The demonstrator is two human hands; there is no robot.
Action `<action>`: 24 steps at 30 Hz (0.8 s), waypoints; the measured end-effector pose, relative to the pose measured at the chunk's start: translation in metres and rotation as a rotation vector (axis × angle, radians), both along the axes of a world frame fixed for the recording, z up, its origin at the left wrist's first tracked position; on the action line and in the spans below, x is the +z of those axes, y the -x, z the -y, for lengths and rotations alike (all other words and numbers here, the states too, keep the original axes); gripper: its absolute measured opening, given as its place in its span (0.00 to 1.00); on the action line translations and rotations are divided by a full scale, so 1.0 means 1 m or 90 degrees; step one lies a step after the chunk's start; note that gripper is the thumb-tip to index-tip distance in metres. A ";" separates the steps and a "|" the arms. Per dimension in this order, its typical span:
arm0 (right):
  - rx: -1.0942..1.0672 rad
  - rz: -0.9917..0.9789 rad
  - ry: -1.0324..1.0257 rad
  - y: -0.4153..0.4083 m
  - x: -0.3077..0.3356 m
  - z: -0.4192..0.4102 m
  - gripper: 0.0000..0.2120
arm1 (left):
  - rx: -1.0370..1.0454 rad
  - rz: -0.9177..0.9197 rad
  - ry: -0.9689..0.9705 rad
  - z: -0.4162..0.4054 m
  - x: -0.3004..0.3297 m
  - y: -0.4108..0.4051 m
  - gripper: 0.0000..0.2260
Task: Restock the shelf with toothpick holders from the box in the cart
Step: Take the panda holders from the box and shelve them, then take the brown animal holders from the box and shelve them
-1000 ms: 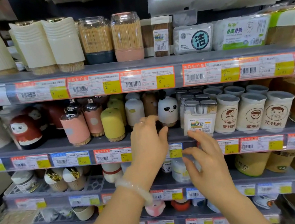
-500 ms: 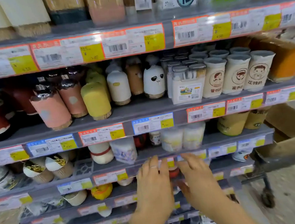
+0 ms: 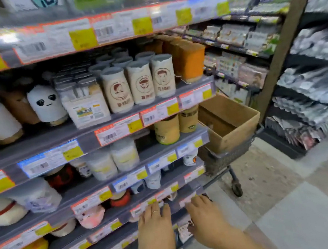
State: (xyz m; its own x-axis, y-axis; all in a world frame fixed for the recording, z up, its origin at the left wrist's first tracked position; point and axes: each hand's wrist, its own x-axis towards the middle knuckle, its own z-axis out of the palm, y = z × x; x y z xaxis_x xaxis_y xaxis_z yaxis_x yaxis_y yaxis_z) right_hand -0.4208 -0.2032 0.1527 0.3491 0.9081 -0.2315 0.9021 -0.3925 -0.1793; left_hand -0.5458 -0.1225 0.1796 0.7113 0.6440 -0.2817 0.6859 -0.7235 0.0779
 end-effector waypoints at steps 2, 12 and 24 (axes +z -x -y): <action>-0.020 -0.004 -0.002 -0.030 -0.002 0.016 0.22 | -0.010 -0.003 0.011 0.016 0.003 -0.034 0.28; -0.114 -0.012 -0.053 -0.200 0.011 0.103 0.16 | -0.097 0.031 -0.012 0.083 0.001 -0.219 0.24; -0.214 -0.064 -0.030 -0.318 0.002 0.110 0.25 | -0.159 -0.007 -0.003 0.085 -0.009 -0.351 0.26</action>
